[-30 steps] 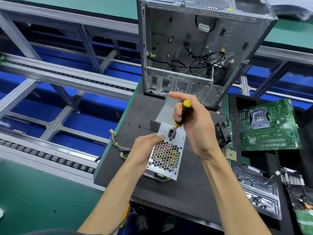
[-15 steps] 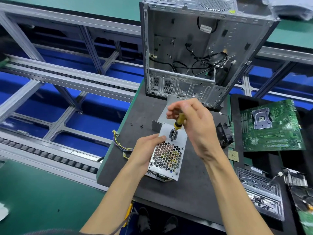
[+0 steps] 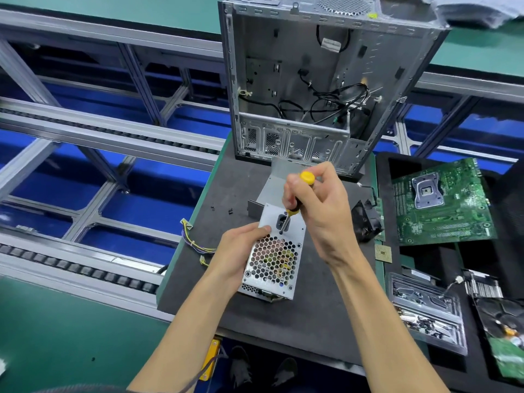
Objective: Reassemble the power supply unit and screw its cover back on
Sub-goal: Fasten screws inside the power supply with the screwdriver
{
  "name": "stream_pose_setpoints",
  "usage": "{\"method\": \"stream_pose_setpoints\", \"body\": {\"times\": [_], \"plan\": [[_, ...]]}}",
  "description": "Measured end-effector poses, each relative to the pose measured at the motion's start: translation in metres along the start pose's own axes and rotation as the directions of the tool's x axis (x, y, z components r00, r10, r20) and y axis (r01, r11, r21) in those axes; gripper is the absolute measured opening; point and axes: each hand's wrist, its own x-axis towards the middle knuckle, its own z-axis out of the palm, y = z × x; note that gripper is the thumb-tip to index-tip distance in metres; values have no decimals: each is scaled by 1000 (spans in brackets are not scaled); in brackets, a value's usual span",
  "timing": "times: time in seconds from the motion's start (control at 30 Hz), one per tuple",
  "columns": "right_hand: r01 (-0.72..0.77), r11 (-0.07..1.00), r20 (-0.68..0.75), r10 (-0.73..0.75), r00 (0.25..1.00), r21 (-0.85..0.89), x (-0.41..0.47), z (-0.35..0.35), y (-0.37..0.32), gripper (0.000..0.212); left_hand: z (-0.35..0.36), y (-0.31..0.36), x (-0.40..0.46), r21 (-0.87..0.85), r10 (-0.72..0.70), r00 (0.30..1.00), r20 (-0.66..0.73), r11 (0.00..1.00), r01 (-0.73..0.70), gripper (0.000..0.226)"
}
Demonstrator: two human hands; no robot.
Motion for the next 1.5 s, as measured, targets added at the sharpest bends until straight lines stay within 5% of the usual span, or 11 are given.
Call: {"method": "stream_pose_setpoints", "body": {"times": [0.13,0.27,0.5,0.63,0.87,1.07,1.2,1.33,1.5], "plan": [[-53,997,41,51,998,53,1,0,0,40,-1,0,0,10,-2,1000,-25,1000,2,20],[4,1000,30,-5,1000,30,-3,2,-4,6,-2,0,1,11,-5,1000,-25,1000,5,19],[-42,998,47,40,998,47,3,3,-1,35,-4,1,0,7,-15,1000,-7,1000,15,19],[10,999,9,-11,1000,46,1,4,-2,15,-6,1,1,0,-16,1000,-8,1000,16,19],[-46,997,43,44,998,57,4,4,3,35,-5,1,2,13,-13,1000,-14,1000,13,19],[-2,999,33,1,999,33,4,4,2,10,0,3,3,4,-20,1000,-22,1000,20,19],[-55,994,61,49,997,96,8,-1,4,37,-2,3,4,8,-21,999,-37,1000,21,18],[-32,997,36,29,999,71,5,1,4,8,-2,3,4,4,-25,999,-29,1000,25,18],[-33,998,64,30,997,46,6,3,5,22,-1,2,4,4,-28,999,-21,1000,28,19]]}}
